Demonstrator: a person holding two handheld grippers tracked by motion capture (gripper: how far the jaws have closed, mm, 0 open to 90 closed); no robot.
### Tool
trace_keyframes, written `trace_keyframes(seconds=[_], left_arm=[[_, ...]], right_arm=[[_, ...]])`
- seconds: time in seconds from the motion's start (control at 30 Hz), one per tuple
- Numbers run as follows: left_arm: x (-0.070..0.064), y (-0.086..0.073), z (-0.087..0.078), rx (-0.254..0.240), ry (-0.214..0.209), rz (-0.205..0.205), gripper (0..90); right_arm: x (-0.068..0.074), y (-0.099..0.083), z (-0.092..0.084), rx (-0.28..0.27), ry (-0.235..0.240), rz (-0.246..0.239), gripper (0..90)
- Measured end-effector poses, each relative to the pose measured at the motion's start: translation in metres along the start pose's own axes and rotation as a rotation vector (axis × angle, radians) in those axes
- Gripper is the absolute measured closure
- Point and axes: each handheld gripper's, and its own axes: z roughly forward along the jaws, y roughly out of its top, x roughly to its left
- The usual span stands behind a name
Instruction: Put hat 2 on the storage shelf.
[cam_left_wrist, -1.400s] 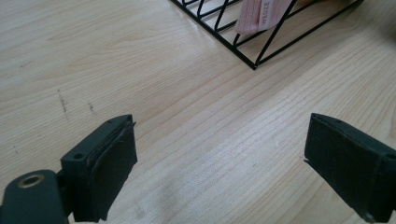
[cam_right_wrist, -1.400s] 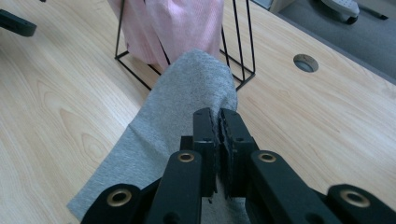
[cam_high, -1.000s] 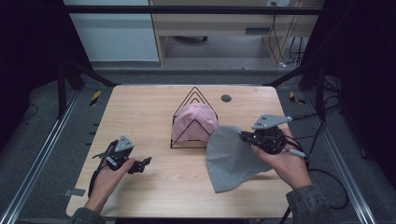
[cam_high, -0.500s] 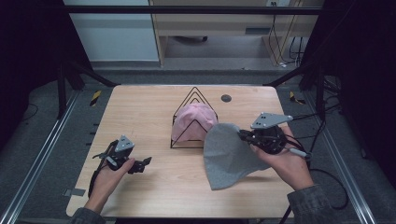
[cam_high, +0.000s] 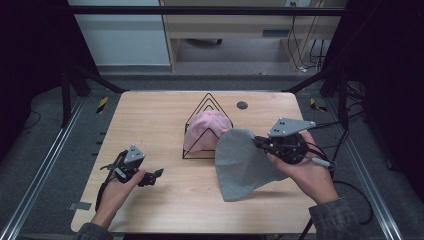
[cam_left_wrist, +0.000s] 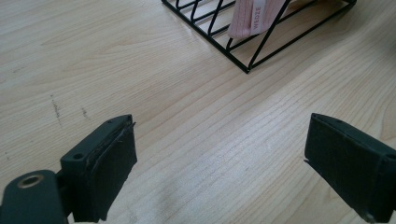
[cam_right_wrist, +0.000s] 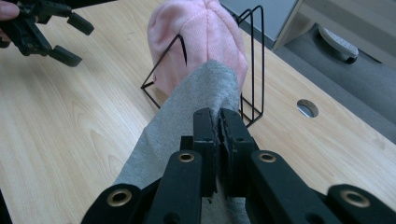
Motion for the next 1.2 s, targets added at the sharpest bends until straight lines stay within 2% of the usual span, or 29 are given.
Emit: trace_keyframes(seconds=[0.33,0.47,0.53,0.57,0.6,0.63,0.67,0.73,0.93,1.07,1.2], left_arm=[[-0.003,0.003,-0.002,-0.015,-0.014,0.005,8.4],[-0.009,0.008,-0.005,-0.033,-0.029,0.009,8.6],[-0.016,0.015,-0.008,-0.052,-0.043,0.015,9.7],[-0.024,0.023,-0.012,-0.069,-0.062,0.035,9.7],[-0.024,0.023,-0.012,-0.069,-0.062,0.035,9.7],[-0.034,0.033,-0.015,-0.089,-0.086,0.049,9.7],[-0.034,0.033,-0.015,-0.089,-0.086,0.049,9.7],[-0.046,0.043,-0.018,-0.112,-0.119,0.065,9.7],[-0.078,0.066,-0.013,-0.136,-0.194,0.122,9.5],[-0.089,0.077,-0.005,-0.157,-0.241,0.121,11.3],[-0.092,0.084,0.001,-0.171,-0.269,0.112,16.1]], right_arm=[[0.003,0.013,-0.009,-0.023,-0.004,-0.018,86.0],[0.005,0.019,-0.012,-0.029,-0.004,-0.026,86.0],[0.006,0.025,-0.015,-0.028,-0.006,-0.037,86.0],[0.007,0.028,-0.016,-0.03,-0.005,-0.039,86.0],[0.007,0.028,-0.016,-0.03,-0.005,-0.039,86.0],[0.007,0.034,-0.021,-0.033,-0.008,-0.052,86.0],[0.007,0.034,-0.021,-0.033,-0.008,-0.052,86.0],[0.007,0.039,-0.025,-0.04,-0.011,-0.057,86.0],[0.007,0.057,-0.036,-0.071,-0.011,-0.066,86.0],[0.01,0.068,-0.041,-0.09,-0.006,-0.082,86.0],[0.014,0.081,-0.043,-0.103,0.002,-0.102,86.0]])
